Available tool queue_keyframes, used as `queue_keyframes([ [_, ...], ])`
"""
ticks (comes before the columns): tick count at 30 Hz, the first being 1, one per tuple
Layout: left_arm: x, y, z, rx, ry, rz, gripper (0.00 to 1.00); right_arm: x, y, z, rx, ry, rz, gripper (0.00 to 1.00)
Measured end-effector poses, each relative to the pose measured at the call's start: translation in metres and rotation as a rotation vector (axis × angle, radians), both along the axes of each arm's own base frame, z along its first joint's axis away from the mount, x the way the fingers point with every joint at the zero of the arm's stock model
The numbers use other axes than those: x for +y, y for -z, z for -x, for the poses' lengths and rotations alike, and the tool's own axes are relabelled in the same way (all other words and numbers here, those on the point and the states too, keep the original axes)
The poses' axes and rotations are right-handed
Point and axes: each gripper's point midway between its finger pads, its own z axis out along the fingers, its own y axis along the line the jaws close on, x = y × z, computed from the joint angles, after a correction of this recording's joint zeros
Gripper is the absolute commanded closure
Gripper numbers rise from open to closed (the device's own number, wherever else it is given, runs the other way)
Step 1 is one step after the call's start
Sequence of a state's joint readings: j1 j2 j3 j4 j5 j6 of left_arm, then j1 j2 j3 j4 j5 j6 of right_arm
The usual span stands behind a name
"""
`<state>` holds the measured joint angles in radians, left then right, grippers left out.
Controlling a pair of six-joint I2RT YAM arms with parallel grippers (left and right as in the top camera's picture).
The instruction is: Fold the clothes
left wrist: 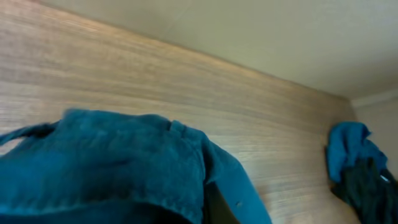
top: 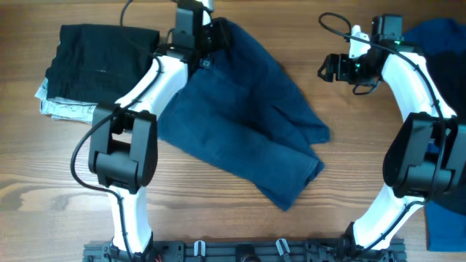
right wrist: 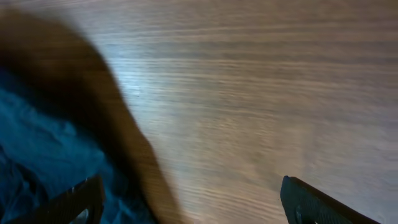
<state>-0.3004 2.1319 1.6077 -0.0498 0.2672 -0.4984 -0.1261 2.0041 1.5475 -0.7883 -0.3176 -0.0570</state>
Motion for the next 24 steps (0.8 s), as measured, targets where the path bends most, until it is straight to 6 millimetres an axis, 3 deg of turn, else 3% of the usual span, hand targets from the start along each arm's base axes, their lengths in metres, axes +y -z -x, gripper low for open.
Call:
queue_keyframes([
  [2, 0.001, 0.001, -0.002, -0.011, -0.036, -0.029, 0.89, -0.005, 0.002, 0.005, 0.022, 0.015, -0.004, 0.10],
  [4, 0.011, 0.002, -0.007, -0.022, -0.086, -0.064, 0.40, -0.007, 0.004, 0.012, 0.056, 0.031, -0.012, 0.13],
  [5, 0.019, 0.002, -0.010, -0.030, -0.113, -0.084, 0.11, -0.007, 0.005, 0.017, 0.081, 0.045, -0.019, 0.16],
  [6, 0.028, 0.002, -0.014, -0.033, -0.140, -0.093, 0.00, -0.007, 0.007, 0.024, 0.114, 0.061, -0.028, 0.20],
  [10, 0.064, 0.002, -0.025, -0.035, -0.212, -0.104, 0.00, -0.012, 0.011, 0.057, 0.266, 0.122, -0.068, 0.28],
  [15, 0.096, 0.003, -0.028, -0.013, -0.231, -0.096, 0.02, -0.021, 0.008, 0.093, 0.419, 0.200, -0.151, 0.27],
  [18, 0.104, 0.004, -0.008, 0.082, -0.224, -0.117, 0.04, -0.019, 0.004, 0.106, 0.473, 0.217, -0.198, 0.28],
  [24, 0.110, -0.013, 0.056, 0.284, -0.195, -0.170, 0.00, -0.019, 0.004, 0.119, 0.527, 0.237, -0.248, 0.34],
])
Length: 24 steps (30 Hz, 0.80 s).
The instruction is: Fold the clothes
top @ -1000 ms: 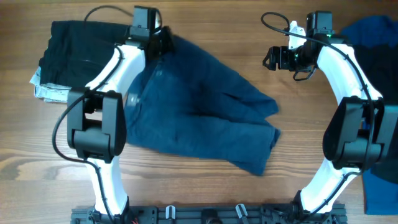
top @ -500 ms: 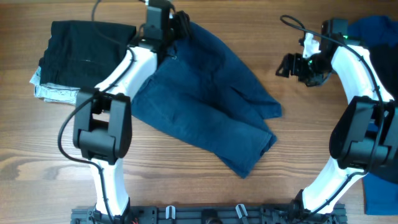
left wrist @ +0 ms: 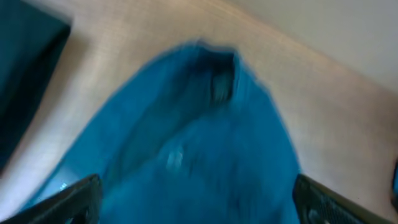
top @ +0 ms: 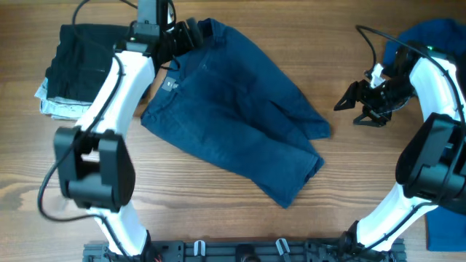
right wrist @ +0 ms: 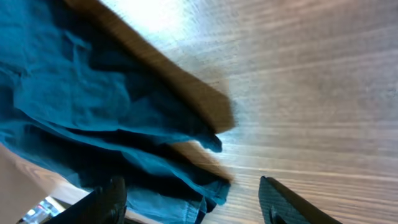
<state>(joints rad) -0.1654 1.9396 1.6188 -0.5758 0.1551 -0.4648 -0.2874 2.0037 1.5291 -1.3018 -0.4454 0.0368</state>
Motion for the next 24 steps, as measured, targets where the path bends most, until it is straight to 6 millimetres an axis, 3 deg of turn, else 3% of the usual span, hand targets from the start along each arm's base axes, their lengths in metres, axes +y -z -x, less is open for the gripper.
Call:
queue_keyframes([
  [4, 0.006, 0.013, 0.023, 0.109, -0.007, -0.029, 0.00, 0.005, 0.014, 0.015, 0.041, -0.017, -0.015, 0.46],
  [8, 0.011, 0.024, 0.033, 0.166, -0.018, -0.055, 0.00, 0.014, 0.031, 0.029, 0.071, -0.052, -0.016, 0.61],
  [10, 0.013, 0.026, 0.036, 0.179, -0.021, -0.063, 0.00, 0.019, 0.038, 0.034, 0.073, -0.079, -0.013, 0.63],
  [19, 0.016, 0.039, 0.048, 0.251, -0.024, -0.082, 0.00, 0.040, 0.058, 0.021, 0.002, -0.256, 0.139, 0.63],
  [20, 0.016, 0.042, 0.050, 0.262, -0.024, -0.084, 0.00, 0.041, 0.060, 0.019, -0.003, -0.270, 0.165, 0.64],
  [22, 0.016, 0.047, 0.050, 0.274, -0.024, -0.087, 0.00, 0.044, 0.067, 0.017, -0.014, -0.304, 0.231, 0.79],
  [24, 0.016, 0.048, 0.050, 0.277, -0.024, -0.087, 0.00, 0.046, 0.074, 0.014, -0.031, -0.330, 0.282, 0.80],
])
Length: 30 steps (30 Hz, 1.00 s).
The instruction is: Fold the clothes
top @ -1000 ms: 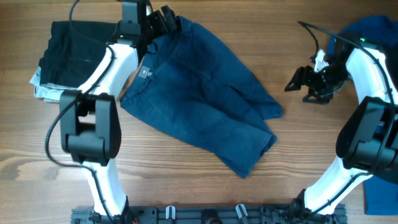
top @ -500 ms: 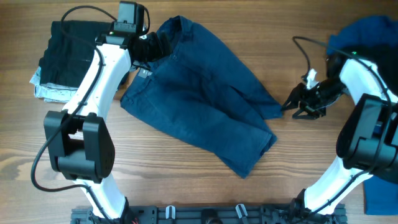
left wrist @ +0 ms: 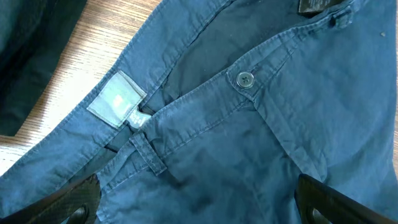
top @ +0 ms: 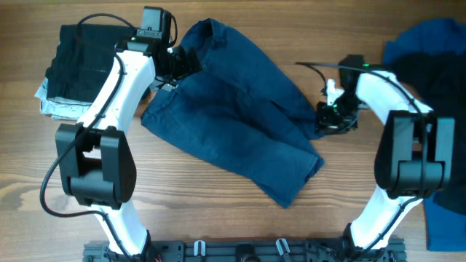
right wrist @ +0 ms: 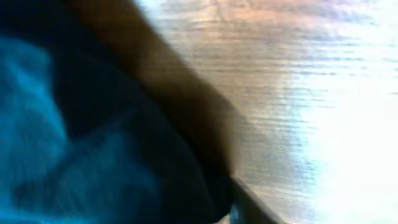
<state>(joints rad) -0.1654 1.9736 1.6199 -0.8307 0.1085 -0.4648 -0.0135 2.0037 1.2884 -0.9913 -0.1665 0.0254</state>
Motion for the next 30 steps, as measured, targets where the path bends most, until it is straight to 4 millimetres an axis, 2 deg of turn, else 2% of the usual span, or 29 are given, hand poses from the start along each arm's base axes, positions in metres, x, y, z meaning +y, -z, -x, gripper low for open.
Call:
queue_keyframes([
  [9, 0.001, 0.002, 0.005, 0.024, 0.000, -0.004, 0.00, -0.007, 0.001, -0.015, -0.084, -0.012, 0.102, 0.73],
  [10, 0.001, 0.002, 0.006, 0.025, 0.000, -0.004, 0.00, -0.009, 0.001, -0.015, -0.084, -0.010, 0.111, 0.76],
  [12, 0.001, 0.003, 0.006, 0.026, 0.000, -0.004, 0.00, -0.011, 0.001, -0.016, -0.086, -0.006, 0.128, 0.96],
  [18, 0.002, 0.010, 0.009, 0.045, 0.000, -0.008, 0.00, -0.017, 0.001, -0.026, -0.126, 0.001, 0.160, 0.96],
  [21, 0.003, 0.018, 0.015, 0.068, 0.000, -0.012, 0.00, -0.025, -0.002, -0.041, -0.186, 0.004, 0.208, 0.96],
  [25, 0.004, 0.028, 0.022, 0.091, -0.001, -0.018, 0.00, -0.043, -0.016, -0.066, -0.267, 0.013, 0.314, 0.96],
  [27, 0.004, 0.033, 0.023, 0.097, -0.001, -0.020, 0.00, -0.052, -0.029, -0.086, -0.336, 0.018, 0.366, 0.96],
  [30, 0.005, 0.045, 0.024, 0.114, -0.001, -0.023, 0.00, -0.060, -0.061, -0.126, -0.474, 0.009, 0.423, 0.96],
])
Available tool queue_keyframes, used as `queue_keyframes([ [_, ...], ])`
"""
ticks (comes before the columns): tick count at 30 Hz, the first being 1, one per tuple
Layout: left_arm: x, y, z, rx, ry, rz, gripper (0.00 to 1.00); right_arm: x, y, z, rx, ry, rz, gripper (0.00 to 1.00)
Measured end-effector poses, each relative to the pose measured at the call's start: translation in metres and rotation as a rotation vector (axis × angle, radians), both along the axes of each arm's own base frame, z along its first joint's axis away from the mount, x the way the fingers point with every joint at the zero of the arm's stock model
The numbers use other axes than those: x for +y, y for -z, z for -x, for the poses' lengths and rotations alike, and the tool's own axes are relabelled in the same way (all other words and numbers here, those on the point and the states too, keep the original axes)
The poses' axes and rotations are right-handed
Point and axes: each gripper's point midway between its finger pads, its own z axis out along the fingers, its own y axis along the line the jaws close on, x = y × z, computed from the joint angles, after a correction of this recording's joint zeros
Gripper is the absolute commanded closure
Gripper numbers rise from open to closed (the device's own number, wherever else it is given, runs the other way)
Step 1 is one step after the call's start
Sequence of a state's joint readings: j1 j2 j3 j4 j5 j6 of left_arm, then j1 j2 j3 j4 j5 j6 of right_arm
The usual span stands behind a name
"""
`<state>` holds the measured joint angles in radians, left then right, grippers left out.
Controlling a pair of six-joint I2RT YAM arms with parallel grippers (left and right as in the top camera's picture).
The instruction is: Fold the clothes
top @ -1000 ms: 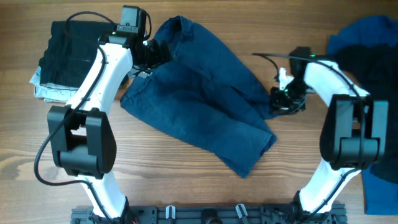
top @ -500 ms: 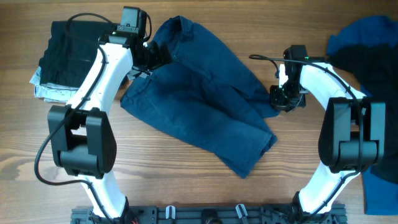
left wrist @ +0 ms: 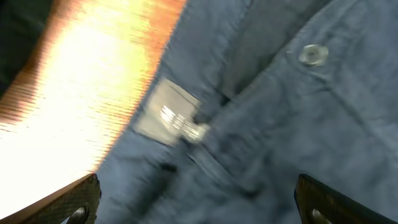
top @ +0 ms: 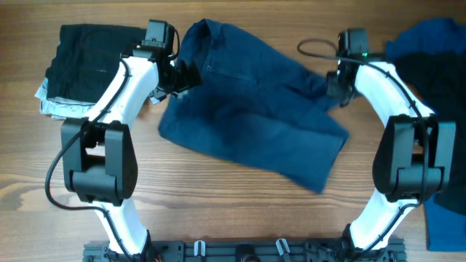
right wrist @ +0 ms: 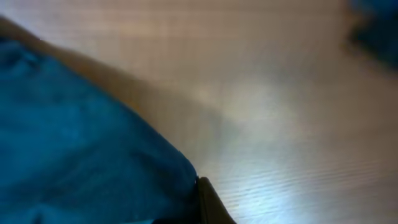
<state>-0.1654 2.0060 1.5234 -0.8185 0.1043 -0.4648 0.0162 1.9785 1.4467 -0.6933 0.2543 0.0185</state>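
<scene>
Dark blue pants [top: 247, 120] lie spread across the middle of the table, waistband toward the far left. In the left wrist view the waistband shows a white label [left wrist: 168, 115] and a button [left wrist: 311, 54]. My left gripper [top: 182, 75] hovers open just over that waistband, its fingers [left wrist: 78, 200] wide apart with cloth below. At the garment's far right edge my right gripper [top: 333, 86] is shut on the blue cloth, which is bunched against one finger [right wrist: 208, 202].
Folded black clothes [top: 91, 58] are stacked at the far left on a pale patterned piece [top: 62, 108]. A heap of blue and dark clothes [top: 429, 51] fills the far right corner, with more blue cloth [top: 444, 225] at the near right.
My right gripper has moved farther back with the pants' right edge in it, and the garment's legs now lie farther right. The left gripper stays open over the waistband, shifted slightly.
My left gripper held the waistband at the far side while the right hung open beside the pants. Then the left was open over the waistband and the right went down to the garment's right edge. Now the right holds that edge and the pants lie wider.
</scene>
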Motion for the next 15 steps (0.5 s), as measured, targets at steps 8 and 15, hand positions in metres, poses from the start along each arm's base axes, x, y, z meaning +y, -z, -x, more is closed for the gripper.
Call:
queue_keyframes([
  [8, 0.001, 0.025, 0.005, 0.055, 0.000, -0.007, 0.00, -0.010, -0.063, -0.064, -0.248, -0.073, 0.113, 0.96],
  [15, -0.007, 0.028, 0.007, 0.070, 0.013, 0.033, 0.06, -0.016, -0.094, -0.095, -0.395, -0.130, 0.209, 0.96],
])
